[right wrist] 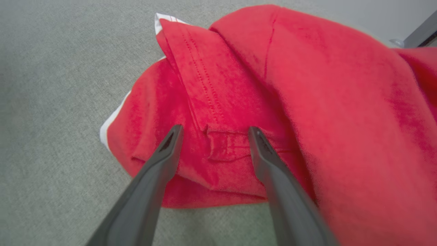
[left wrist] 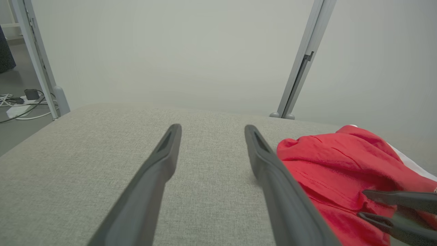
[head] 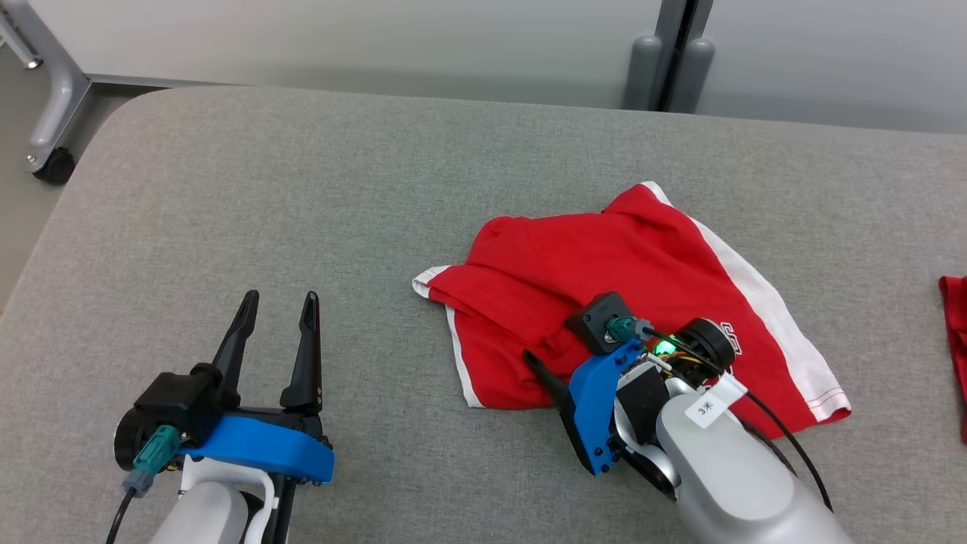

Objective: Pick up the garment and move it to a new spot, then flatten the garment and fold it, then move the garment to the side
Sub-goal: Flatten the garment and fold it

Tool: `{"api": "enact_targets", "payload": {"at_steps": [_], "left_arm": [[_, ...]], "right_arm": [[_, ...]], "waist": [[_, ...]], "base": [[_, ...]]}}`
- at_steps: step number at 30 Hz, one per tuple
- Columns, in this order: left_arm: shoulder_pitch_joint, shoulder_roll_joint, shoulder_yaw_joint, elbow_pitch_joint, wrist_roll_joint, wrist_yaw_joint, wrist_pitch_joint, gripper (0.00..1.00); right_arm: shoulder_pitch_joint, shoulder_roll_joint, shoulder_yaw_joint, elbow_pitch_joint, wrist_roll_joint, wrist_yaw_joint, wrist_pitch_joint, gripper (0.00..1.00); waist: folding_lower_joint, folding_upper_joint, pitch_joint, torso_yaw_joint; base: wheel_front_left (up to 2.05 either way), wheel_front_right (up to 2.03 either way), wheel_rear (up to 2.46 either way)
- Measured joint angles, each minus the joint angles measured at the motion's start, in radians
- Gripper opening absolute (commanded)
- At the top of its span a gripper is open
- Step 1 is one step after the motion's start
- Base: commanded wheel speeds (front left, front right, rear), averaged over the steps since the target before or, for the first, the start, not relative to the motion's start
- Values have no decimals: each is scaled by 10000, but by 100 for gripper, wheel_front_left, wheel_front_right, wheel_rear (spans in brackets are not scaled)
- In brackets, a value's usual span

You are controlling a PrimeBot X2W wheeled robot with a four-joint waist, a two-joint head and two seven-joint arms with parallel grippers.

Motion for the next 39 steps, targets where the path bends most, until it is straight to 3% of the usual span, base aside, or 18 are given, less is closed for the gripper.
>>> {"api": "enact_targets", "payload": {"at_steps": [3,5,12,18,24,28,31,32,33,39], "left_arm": [[-18,-23,2,48,4,-23,0,100],[-33,-25,2,98,59,-33,0,100],[-59,-48,54,190,61,-44,0,100],[117,15,215,174,61,-4,0,100],[499,203,384,4,21,121,0,100],[617,240,412,-134,-25,198,2,100],[619,244,391,-190,-29,203,6,100],[619,245,384,-198,-31,205,8,100],[618,245,376,-203,-31,205,19,100],[614,247,320,-184,-44,201,33,100]], "right_arm": [[-337,8,176,570,115,0,-245,100],[-462,8,186,842,309,0,-399,0],[-613,12,-79,1070,1091,0,-1277,0],[-20,19,-1120,190,1609,0,-2163,0],[1152,-36,-3737,-1774,1118,0,-2506,0],[1972,-132,-5724,-2723,514,-2,-2042,0],[2266,-107,-6590,-3001,4,-2,-1634,0],[2297,-100,-6759,-3045,-104,-2,-1586,33],[2297,-102,-6870,-3041,-224,-2,-1413,100],[2313,-69,-7141,-2982,-884,-2,-1319,100]], "waist": [[0,0,72,68],[0,0,87,76],[0,0,-75,-64],[0,0,-405,-396],[-1,0,-709,-907],[-1,0,-815,-1220],[-2,0,-835,-1328],[-1,0,-825,-1352],[-2,0,-818,-1366],[-1,0,-841,-1391]], "base": [[0,0,0],[0,0,0],[0,0,0],[0,0,0],[0,0,0],[0,0,0],[0,0,0],[0,0,0],[0,0,0],[0,0,0]]}}
